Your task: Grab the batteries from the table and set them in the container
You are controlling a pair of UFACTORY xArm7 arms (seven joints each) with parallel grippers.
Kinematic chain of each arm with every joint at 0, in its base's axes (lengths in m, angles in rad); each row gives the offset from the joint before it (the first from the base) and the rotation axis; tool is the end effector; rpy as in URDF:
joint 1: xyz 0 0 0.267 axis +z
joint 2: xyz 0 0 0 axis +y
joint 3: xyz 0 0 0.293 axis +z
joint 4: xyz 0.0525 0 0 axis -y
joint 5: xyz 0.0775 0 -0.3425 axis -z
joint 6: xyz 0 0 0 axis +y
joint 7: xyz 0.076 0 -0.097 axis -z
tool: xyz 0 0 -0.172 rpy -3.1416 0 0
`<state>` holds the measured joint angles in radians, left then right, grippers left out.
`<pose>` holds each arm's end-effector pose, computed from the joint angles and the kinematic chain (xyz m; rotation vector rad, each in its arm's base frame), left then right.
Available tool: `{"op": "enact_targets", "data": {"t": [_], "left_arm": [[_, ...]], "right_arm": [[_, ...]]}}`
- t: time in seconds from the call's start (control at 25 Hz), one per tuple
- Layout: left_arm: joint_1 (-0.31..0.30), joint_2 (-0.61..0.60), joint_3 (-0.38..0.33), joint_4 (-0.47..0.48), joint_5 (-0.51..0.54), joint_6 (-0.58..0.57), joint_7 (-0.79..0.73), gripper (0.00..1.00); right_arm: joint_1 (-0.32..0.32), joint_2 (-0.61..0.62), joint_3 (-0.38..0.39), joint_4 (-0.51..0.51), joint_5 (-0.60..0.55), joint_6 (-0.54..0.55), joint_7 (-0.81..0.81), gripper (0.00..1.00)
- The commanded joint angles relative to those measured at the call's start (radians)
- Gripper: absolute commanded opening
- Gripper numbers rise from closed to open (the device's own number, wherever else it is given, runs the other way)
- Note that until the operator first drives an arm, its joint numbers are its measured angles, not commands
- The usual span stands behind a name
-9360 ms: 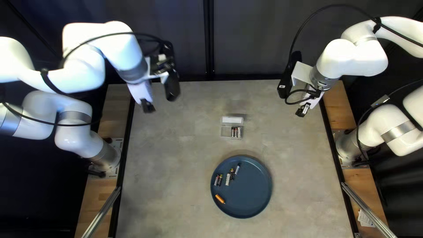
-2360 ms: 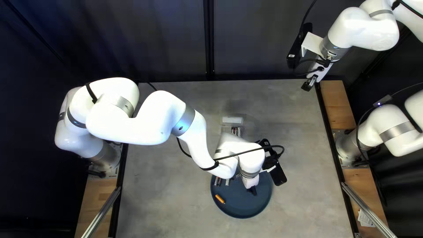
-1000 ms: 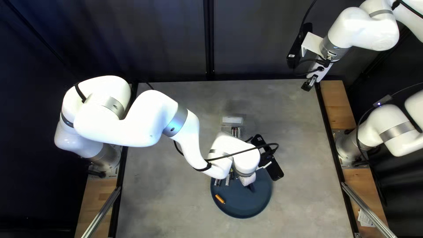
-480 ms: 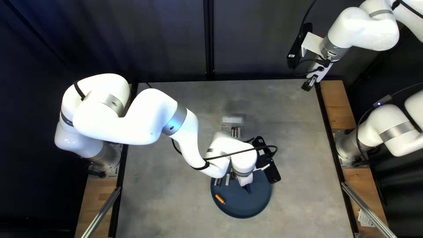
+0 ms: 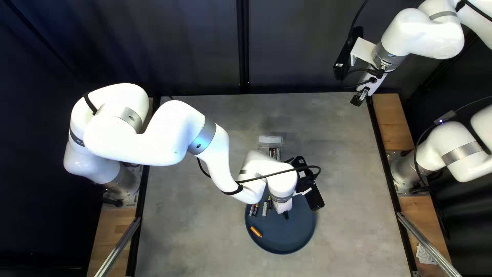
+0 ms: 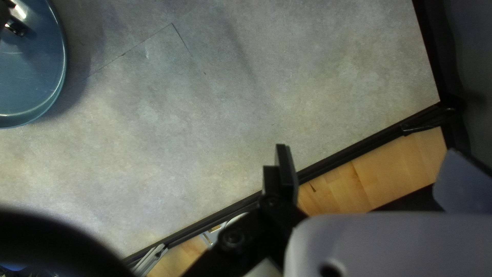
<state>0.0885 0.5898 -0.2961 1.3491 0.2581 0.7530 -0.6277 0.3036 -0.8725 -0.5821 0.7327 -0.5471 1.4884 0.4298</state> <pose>0.5759 -0.0986 0.0303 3.1083 0.4459 0.0701 0.2460 -0.1795 0.2773 2.9436 -0.7451 0.0785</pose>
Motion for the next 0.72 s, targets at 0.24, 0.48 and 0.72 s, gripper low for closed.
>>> {"op": "enact_targets", "data": {"t": [0.24, 0.48, 0.72], "left_arm": [[0.001, -0.011, 0.004, -0.007, 0.003, 0.002, -0.005, 1.0], [0.014, -0.011, 0.003, -0.019, 0.001, -0.015, 0.009, 1.0], [0.006, 0.0, 0.004, 0.002, 0.006, 0.001, 0.012, 1.0]], "right_arm": [[0.0, 0.0, 0.0, 0.0, 0.0, 0.0, 0.0, 1.0], [0.0, 0.0, 0.0, 0.0, 0.0, 0.0, 0.0, 1.0], [0.0, 0.0, 0.0, 0.0, 0.0, 0.0, 0.0, 1.0]]}}
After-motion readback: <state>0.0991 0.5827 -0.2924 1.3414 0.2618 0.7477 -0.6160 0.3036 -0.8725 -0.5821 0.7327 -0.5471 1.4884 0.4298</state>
